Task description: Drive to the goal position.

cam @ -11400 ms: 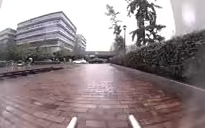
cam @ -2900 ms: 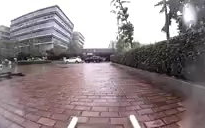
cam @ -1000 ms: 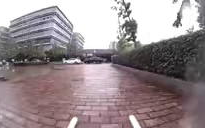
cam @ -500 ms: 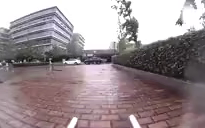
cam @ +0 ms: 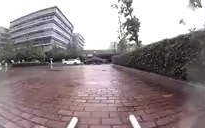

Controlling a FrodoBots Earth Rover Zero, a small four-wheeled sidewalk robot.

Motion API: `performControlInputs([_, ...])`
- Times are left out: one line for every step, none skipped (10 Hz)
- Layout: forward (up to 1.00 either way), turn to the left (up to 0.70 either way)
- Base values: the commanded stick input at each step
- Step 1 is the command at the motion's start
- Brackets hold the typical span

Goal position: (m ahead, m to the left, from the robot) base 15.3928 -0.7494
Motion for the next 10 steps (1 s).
performControlInputs([0.7, 0.0])
performControlInputs([0.7, 0.0])
performControlInputs([0.7, 0.0])
performControlInputs([0.7, 0.0])
performControlInputs([0.7, 0.0])
performControlInputs([0.7, 0.0])
performControlInputs([0.7, 0.0])
performControlInputs([0.7, 0.0])
performControlInputs([0.7, 0.0])
performControlInputs([0.7, 0.0])
